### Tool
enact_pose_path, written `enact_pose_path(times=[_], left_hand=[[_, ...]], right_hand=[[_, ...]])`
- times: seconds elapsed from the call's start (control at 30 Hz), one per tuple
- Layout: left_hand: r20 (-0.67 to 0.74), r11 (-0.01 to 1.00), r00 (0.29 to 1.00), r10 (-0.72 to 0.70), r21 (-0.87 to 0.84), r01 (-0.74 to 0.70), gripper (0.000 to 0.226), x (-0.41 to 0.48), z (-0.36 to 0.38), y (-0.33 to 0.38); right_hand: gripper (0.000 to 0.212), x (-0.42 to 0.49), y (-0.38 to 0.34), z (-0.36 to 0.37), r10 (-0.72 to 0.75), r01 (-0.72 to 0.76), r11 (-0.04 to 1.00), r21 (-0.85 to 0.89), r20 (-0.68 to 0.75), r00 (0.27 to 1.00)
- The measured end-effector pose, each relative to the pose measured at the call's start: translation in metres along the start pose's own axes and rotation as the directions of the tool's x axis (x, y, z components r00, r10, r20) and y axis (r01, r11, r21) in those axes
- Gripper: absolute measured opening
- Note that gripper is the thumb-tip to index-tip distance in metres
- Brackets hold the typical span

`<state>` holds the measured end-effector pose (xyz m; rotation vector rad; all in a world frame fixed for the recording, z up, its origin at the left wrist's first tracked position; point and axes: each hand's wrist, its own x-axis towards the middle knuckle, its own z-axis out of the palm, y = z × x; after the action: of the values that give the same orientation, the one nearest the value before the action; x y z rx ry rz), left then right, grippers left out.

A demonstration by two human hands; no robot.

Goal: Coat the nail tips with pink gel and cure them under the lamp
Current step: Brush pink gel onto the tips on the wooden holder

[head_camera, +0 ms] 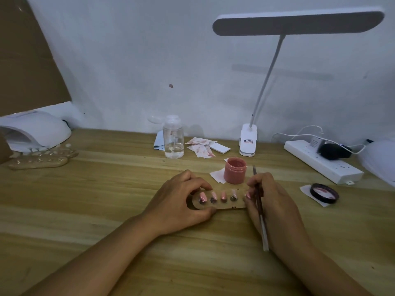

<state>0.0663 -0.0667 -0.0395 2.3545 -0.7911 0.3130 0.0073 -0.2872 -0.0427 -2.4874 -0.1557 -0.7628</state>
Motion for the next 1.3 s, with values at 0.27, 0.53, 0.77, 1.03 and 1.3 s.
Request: enact_pose_path(times=[0.27, 0.53, 0.77, 1.03, 1.3], left_hand=[[-0.044, 0.999, 0.999, -0.027, 0.019, 0.028, 0.044, 0.000, 0.000, -0.004], [-0.043, 0.997, 0.999, 0.030, 0.075, -0.027, 0.052, 0.001, 0.000, -0.001], [-0.033, 0.995, 0.996, 0.084, 0.065, -0.082, 0.047, 0.000, -0.001, 0.001], [-0.030, 0.990, 0.993, 0.112, 0.090, -0.109, 0.046, -0.001, 0.000, 0.003], [-0.013, 0.989, 0.995, 0.095, 0.112, -0.093, 0.051, 0.000, 0.000, 0.004]], right_hand=[[0.015, -0.005, -0.012, -0.010, 0.027, -0.034, 0.971, 0.237, 0.034, 0.999], [0.049, -0.004, -0.008, -0.009, -0.055, 0.054, 0.998, -0.023, -0.024, 0.998], [0.012, 0.000, -0.008, 0.000, 0.098, -0.108, 0.948, 0.299, 0.047, 0.994], [0.058, 0.001, -0.005, 0.000, -0.011, 0.011, 1.000, 0.020, 0.014, 1.000], [0.052, -0.002, -0.003, -0.003, -0.035, 0.035, 0.999, -0.013, 0.022, 0.999]])
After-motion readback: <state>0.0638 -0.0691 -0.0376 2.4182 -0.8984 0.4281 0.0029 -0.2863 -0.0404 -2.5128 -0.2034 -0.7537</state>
